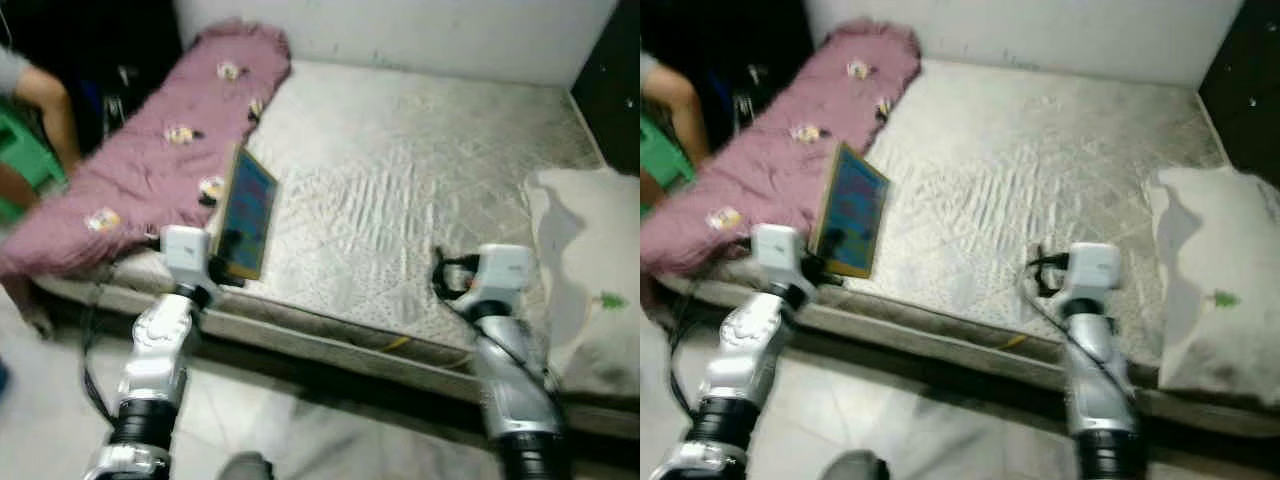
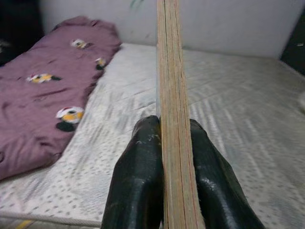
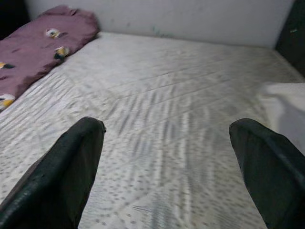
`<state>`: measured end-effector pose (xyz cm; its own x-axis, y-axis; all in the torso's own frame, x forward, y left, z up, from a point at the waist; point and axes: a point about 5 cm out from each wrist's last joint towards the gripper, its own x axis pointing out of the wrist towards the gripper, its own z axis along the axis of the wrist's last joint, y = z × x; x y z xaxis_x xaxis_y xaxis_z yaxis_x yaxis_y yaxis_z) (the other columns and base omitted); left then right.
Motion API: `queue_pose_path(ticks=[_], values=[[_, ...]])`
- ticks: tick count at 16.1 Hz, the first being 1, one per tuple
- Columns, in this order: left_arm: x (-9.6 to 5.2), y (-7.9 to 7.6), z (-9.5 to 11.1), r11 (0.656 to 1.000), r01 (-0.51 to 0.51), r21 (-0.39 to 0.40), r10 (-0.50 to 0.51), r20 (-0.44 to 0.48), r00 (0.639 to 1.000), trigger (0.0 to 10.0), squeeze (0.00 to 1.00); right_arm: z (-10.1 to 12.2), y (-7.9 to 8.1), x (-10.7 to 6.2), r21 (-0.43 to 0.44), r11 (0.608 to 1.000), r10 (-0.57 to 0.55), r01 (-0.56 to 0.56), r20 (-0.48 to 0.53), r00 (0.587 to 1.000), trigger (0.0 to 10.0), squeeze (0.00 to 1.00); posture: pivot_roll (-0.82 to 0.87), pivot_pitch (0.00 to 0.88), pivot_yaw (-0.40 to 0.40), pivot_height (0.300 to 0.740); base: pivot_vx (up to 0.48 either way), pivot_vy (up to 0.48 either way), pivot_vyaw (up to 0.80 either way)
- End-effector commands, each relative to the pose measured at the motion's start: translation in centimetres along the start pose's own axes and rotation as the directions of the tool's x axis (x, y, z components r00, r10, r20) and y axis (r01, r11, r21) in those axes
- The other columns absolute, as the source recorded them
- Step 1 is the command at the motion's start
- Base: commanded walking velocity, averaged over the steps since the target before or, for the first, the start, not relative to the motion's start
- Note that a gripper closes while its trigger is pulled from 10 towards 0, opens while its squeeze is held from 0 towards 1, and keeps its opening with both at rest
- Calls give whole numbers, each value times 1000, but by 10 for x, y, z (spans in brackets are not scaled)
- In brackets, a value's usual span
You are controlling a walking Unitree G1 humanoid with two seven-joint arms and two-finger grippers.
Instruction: Clean up the room
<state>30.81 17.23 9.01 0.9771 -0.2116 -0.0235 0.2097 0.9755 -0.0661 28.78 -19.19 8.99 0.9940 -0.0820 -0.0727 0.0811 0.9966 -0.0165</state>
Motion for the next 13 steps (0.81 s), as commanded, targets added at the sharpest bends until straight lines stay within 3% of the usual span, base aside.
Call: queue_pose_path(ticks=[1,6,10,13], values=[[5,-2,14,1000,17,15,-18,58,998,10000,0,0,-2,0,-5,1000,-11,11,0,1000,10000,0,-97,41,-1,740,311,0,0],[-2,1,3,998,-23,55,23,-5,1000,10000,0,-3,-9,-5,-14,999,-39,39,-3,999,10000,0,-97,38,2,740,117,0,0],[-30,18,-10,993,-104,53,107,-61,992,10000,0,-11,-26,-29,-17,993,-118,118,-24,993,10000,0,-115,30,23,740,0,0,0],[-43,12,-17,993,-91,79,97,-80,992,10000,0,-17,-31,-46,-36,988,-150,149,-47,988,10000,0,-119,28,6,740,0,0,-398]])
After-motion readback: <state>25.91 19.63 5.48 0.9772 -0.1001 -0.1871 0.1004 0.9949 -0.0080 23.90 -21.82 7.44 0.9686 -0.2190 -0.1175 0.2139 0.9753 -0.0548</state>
